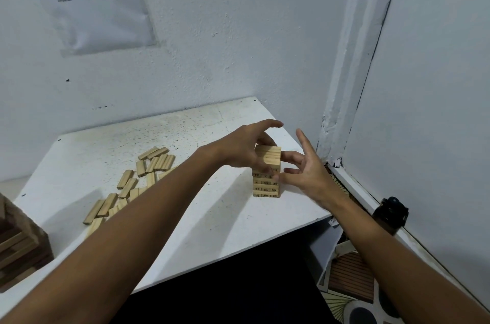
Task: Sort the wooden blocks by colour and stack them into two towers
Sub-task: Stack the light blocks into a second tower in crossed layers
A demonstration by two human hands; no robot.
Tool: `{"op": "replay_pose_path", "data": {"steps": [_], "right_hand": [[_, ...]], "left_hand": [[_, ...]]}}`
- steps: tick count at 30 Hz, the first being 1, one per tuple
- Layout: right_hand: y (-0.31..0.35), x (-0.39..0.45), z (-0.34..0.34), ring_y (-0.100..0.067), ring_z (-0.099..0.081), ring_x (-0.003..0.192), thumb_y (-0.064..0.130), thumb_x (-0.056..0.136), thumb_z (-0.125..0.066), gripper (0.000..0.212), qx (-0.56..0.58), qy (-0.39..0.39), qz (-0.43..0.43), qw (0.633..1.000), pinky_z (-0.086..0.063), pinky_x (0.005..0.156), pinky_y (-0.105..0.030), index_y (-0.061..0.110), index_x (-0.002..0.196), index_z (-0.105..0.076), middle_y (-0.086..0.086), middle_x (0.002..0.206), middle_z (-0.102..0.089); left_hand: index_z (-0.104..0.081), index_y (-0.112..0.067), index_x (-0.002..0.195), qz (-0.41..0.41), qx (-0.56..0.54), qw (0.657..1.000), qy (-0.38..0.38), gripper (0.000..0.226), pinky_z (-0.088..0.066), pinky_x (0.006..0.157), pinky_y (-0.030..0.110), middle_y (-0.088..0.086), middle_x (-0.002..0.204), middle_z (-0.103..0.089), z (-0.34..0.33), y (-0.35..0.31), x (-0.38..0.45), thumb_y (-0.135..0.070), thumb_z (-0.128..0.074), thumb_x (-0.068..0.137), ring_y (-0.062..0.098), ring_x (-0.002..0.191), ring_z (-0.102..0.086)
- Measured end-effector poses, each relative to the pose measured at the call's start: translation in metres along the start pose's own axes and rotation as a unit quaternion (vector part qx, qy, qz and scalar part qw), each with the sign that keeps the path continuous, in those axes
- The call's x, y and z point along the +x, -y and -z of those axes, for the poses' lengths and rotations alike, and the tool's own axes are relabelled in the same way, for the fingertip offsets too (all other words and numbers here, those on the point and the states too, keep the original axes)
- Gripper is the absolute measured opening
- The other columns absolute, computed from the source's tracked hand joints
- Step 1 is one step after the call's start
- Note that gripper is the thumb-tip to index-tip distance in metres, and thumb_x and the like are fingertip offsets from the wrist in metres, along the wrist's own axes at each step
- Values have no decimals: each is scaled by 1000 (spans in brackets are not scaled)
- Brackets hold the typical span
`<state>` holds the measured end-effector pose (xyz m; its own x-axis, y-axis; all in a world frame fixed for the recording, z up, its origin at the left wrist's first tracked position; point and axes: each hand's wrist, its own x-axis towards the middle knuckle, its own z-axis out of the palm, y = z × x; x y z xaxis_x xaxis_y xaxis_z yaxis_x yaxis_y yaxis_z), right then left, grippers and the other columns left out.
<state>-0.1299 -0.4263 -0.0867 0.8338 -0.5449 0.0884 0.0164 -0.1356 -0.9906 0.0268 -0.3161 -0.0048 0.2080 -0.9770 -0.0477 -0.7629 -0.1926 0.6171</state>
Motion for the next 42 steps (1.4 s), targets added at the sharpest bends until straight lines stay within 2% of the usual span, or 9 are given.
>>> {"op": "replay_pose_path", "data": {"steps": [5,10,14,18,26,31,36,42], "right_hand": [[3,-4,2,-19,-55,123,22,58,-88,128,2,-4,3,1000,-42,106,-50,36,153,-3,-7,125,-64],[5,-6,1,-18,-56,124,20,57,-85,125,9,-1,11,1000,-42,106,-51,35,153,-5,-8,128,-63],[7,-6,-1,-18,-56,125,23,57,-85,124,28,-1,10,1000,-41,107,-55,36,153,-7,-8,130,-62],[8,-6,-2,-18,-57,123,21,59,-84,122,30,-5,10,999,-40,108,-55,34,153,-8,-8,126,-64],[7,-5,0,-17,-59,121,0,74,-78,111,7,-14,10,1000,-42,107,-51,31,154,-7,-6,124,-66],[8,-6,-1,-15,-59,121,4,70,-79,113,6,-13,10,1000,-43,106,-50,28,154,-8,-6,124,-66],[12,-8,-2,-16,-56,124,24,60,-84,120,-2,-8,16,1000,-43,107,-51,33,153,-10,-4,129,-63],[18,-7,-2,-15,-57,123,26,61,-84,115,-6,-16,34,999,-43,107,-49,36,152,-13,-3,129,-62]], "left_hand": [[-28,-29,147,20,-73,997,-22,101,-44,102,29,2,131,-57,7,13,-12,-7,-86,68,12,118,-56],[-30,-26,147,49,-147,987,-31,101,-47,96,25,1,129,-59,1,29,-23,1,-85,68,6,115,-58],[-32,-17,148,62,-201,977,-43,95,-47,104,36,4,131,-60,-8,35,-28,7,-81,69,13,119,-59],[-35,-13,147,64,-228,970,-57,91,-48,103,45,7,130,-63,-13,38,-28,8,-80,70,20,119,-61],[-41,-9,144,67,-230,968,-74,87,-48,104,41,3,121,-67,-15,37,-26,4,-83,69,14,115,-62],[-42,-5,142,61,-232,968,-71,84,-55,91,28,3,119,-65,-15,37,-27,7,-81,69,6,109,-63],[-40,-17,144,44,-207,974,-78,91,-53,96,36,2,130,-60,-14,34,-27,0,-85,67,12,118,-59],[-42,-26,140,27,-203,974,-93,88,-52,98,43,3,127,-61,-16,26,-24,-3,-86,67,17,119,-59]]}}
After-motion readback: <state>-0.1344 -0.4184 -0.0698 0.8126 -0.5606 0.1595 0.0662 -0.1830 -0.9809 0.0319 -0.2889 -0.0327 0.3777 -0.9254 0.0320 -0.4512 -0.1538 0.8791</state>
